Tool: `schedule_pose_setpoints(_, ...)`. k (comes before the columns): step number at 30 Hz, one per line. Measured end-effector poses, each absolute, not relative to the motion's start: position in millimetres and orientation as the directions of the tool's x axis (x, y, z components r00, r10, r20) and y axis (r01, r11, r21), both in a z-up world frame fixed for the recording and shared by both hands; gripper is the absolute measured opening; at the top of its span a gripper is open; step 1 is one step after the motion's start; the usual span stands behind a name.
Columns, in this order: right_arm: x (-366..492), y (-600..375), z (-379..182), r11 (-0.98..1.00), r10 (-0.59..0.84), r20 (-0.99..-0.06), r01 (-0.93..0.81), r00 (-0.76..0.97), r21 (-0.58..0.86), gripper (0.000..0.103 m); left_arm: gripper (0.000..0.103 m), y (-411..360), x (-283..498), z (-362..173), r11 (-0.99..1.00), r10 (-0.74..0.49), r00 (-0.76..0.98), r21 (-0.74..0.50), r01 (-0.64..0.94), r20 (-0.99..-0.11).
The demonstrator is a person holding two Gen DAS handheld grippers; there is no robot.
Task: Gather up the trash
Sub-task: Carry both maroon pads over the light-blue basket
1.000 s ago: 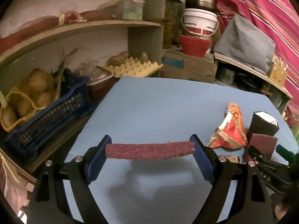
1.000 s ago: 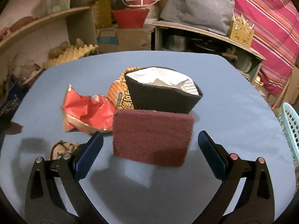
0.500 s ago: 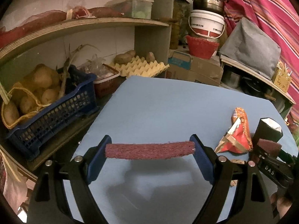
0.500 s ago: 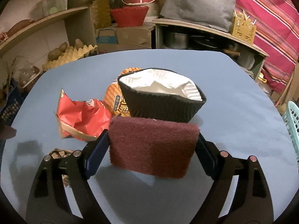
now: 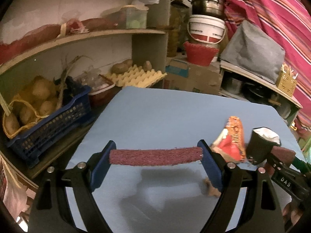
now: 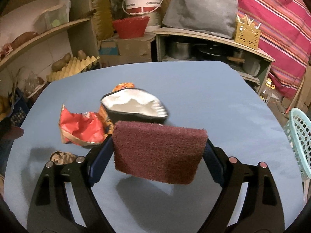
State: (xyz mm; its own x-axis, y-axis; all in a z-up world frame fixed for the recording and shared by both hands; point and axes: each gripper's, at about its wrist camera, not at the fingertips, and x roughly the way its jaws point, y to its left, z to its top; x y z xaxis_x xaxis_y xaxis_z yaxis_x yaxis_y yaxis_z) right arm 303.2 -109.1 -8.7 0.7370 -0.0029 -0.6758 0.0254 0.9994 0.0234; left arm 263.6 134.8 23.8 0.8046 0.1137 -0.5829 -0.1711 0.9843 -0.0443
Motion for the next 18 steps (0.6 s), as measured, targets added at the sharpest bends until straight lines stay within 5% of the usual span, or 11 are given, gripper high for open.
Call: schedule_pose_setpoints(18, 283, -222, 8, 0.993, -0.060, -0.667, 0.115, 0.743, 0.038, 0.085, 0.084, 32, 274, 37, 0.998, 0.022, 0.824, -0.037, -0.052, -0.567)
